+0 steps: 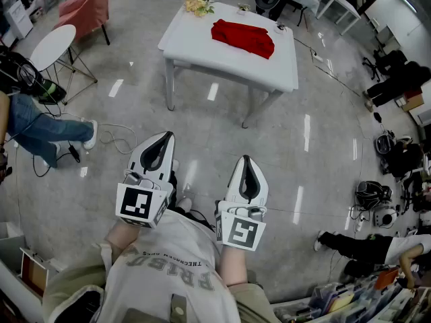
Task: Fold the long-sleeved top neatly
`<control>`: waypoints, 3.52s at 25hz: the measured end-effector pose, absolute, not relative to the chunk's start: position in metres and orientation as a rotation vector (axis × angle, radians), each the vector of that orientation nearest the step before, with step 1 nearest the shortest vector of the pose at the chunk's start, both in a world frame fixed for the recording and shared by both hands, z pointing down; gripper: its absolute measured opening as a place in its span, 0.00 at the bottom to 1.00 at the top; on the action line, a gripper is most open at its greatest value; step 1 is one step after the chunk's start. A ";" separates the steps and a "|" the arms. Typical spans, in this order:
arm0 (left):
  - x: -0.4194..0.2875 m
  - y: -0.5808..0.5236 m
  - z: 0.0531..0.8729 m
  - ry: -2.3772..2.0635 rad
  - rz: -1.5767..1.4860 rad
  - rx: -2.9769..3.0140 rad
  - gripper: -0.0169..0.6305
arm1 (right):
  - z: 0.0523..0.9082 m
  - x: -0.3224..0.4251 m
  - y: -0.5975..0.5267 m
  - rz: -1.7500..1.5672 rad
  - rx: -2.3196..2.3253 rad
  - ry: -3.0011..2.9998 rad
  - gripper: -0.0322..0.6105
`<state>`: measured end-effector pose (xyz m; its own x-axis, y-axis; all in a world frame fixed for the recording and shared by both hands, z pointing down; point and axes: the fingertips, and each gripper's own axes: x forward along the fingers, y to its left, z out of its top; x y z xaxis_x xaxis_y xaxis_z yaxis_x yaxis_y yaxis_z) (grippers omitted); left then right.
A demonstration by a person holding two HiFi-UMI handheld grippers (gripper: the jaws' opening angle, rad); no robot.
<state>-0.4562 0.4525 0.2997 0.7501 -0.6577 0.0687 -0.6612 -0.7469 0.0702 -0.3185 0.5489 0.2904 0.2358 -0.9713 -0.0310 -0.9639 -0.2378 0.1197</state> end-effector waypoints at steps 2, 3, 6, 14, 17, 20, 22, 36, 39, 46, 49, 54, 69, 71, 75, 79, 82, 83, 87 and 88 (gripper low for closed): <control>-0.456 0.453 0.300 -1.079 0.056 2.853 0.04 | 0.286 -0.320 0.548 -0.152 2.438 -1.900 0.05; -0.457 0.453 0.301 -1.082 0.055 2.849 0.04 | 0.285 -0.320 0.547 -0.155 2.438 -1.901 0.05; -0.458 0.451 0.304 -1.091 0.053 2.835 0.04 | 0.287 -0.320 0.547 -0.166 2.412 -1.896 0.05; -0.458 0.444 0.303 -1.094 0.058 2.837 0.04 | 0.287 -0.321 0.539 -0.178 2.387 -1.897 0.05; -0.455 0.442 0.303 -1.090 0.064 2.841 0.04 | 0.287 -0.319 0.537 -0.177 2.385 -1.898 0.05; -0.450 0.439 0.301 -1.076 0.071 2.852 0.04 | 0.284 -0.316 0.531 -0.174 2.402 -1.901 0.05; -0.446 0.434 0.303 -1.066 0.074 2.855 0.04 | 0.289 -0.313 0.527 -0.168 2.387 -1.887 0.05; -0.397 0.348 0.330 -0.800 0.151 2.868 0.57 | 0.317 -0.276 0.444 0.072 2.408 -2.048 0.48; -0.380 0.316 0.341 -0.752 0.178 2.861 0.59 | 0.323 -0.265 0.412 0.077 2.405 -2.017 0.48; -0.324 0.222 0.336 -0.611 0.204 2.915 0.59 | 0.321 -0.227 0.325 0.072 2.448 -1.895 0.48; -0.307 0.186 0.324 -0.565 0.197 2.917 0.60 | 0.309 -0.213 0.295 0.065 2.467 -1.849 0.48; -0.281 0.146 0.332 -0.512 0.241 2.876 0.62 | 0.310 -0.190 0.265 0.089 2.448 -1.768 0.48; -0.184 0.072 0.411 -0.642 0.431 2.756 0.64 | 0.380 -0.051 0.192 0.267 2.394 -1.817 0.48; -0.158 0.063 0.406 -0.668 0.427 2.758 0.64 | 0.377 -0.021 0.181 0.256 2.379 -1.837 0.48; -0.106 0.046 0.405 -0.731 0.431 2.744 0.64 | 0.376 0.036 0.157 0.246 2.316 -1.898 0.48; -0.065 0.035 0.413 -0.782 0.466 2.720 0.64 | 0.385 0.084 0.136 0.267 2.244 -1.961 0.48; -0.051 0.030 0.426 -0.823 0.514 2.704 0.64 | 0.400 0.106 0.123 0.306 2.193 -1.997 0.48; -0.049 0.026 0.431 -0.840 0.540 2.700 0.64 | 0.405 0.112 0.118 0.323 2.185 -2.001 0.48; -0.056 0.006 0.456 -0.909 0.677 2.651 0.64 | 0.426 0.123 0.099 0.395 2.121 -2.018 0.48; -0.058 -0.001 0.465 -0.918 0.709 2.632 0.64 | 0.433 0.123 0.093 0.411 2.095 -2.017 0.48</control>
